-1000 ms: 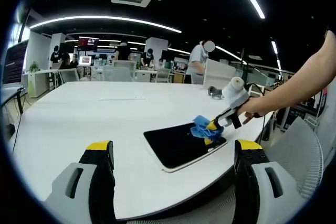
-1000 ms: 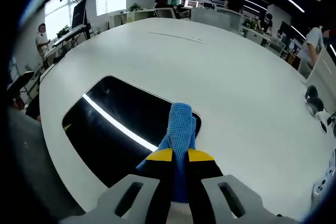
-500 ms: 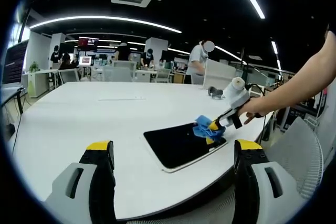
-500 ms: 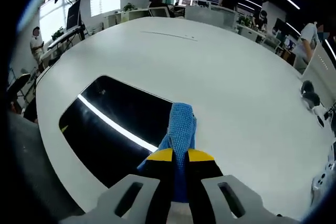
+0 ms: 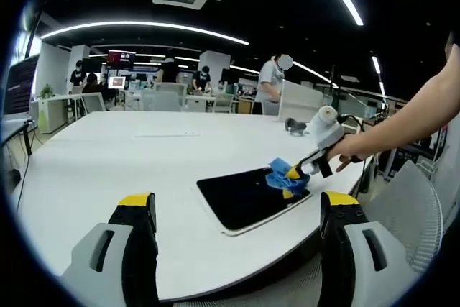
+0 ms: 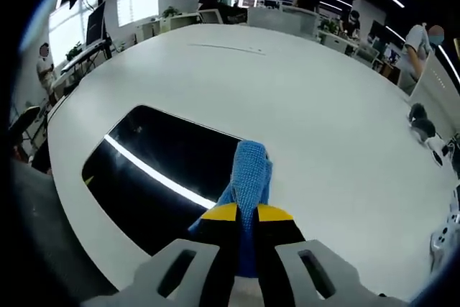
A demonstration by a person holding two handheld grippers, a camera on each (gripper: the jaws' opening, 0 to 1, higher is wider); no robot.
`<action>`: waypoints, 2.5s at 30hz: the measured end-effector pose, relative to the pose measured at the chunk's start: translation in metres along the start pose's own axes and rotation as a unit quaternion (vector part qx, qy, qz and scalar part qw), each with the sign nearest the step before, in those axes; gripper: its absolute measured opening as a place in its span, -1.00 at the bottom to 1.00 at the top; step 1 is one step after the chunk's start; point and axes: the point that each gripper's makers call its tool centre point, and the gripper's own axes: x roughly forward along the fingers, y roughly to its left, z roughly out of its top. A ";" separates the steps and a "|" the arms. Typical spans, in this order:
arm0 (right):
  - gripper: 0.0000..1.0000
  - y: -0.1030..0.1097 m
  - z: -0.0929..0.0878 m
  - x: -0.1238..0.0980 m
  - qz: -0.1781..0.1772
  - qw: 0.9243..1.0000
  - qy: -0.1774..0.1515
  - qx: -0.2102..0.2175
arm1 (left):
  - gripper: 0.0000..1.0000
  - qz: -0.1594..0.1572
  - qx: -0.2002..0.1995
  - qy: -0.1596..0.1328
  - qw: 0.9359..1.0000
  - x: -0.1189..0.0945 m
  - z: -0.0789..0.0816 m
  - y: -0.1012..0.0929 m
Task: Wipe the mirror surface with the cleaning cloth until all visible marks leave the cleaned area.
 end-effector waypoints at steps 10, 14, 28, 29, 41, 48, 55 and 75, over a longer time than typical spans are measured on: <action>-0.97 0.006 -0.009 -0.008 -0.001 1.000 0.000 -0.002 | 0.87 0.000 0.000 -0.001 1.000 0.000 0.000 0.001; -0.97 0.008 -0.013 -0.011 -0.002 1.000 -0.001 0.001 | 0.86 -0.001 0.000 -0.001 1.000 0.000 -0.001 0.001; -0.97 0.018 -0.028 -0.025 -0.002 1.000 0.003 -0.019 | 0.87 -0.001 0.001 -0.001 1.000 0.001 -0.001 0.001; -0.97 0.018 -0.028 -0.026 -0.003 1.000 0.003 -0.019 | 0.87 0.000 0.001 -0.002 1.000 0.001 -0.001 0.001; -0.96 0.023 -0.032 -0.030 -0.013 0.999 -0.008 -0.043 | 0.86 -0.002 0.001 -0.003 1.000 0.001 0.000 0.000; -0.96 0.022 -0.032 -0.029 -0.013 0.999 -0.006 -0.049 | 0.86 -0.002 0.001 -0.004 1.000 0.000 0.000 0.000; -0.97 0.023 -0.032 -0.030 -0.024 0.999 -0.007 -0.042 | 0.86 -0.002 0.001 -0.004 1.000 0.000 0.000 0.000; -0.97 0.046 -0.021 -0.024 -0.031 0.997 -0.016 -0.068 | 0.88 -0.004 0.003 -0.008 1.000 0.000 0.001 0.000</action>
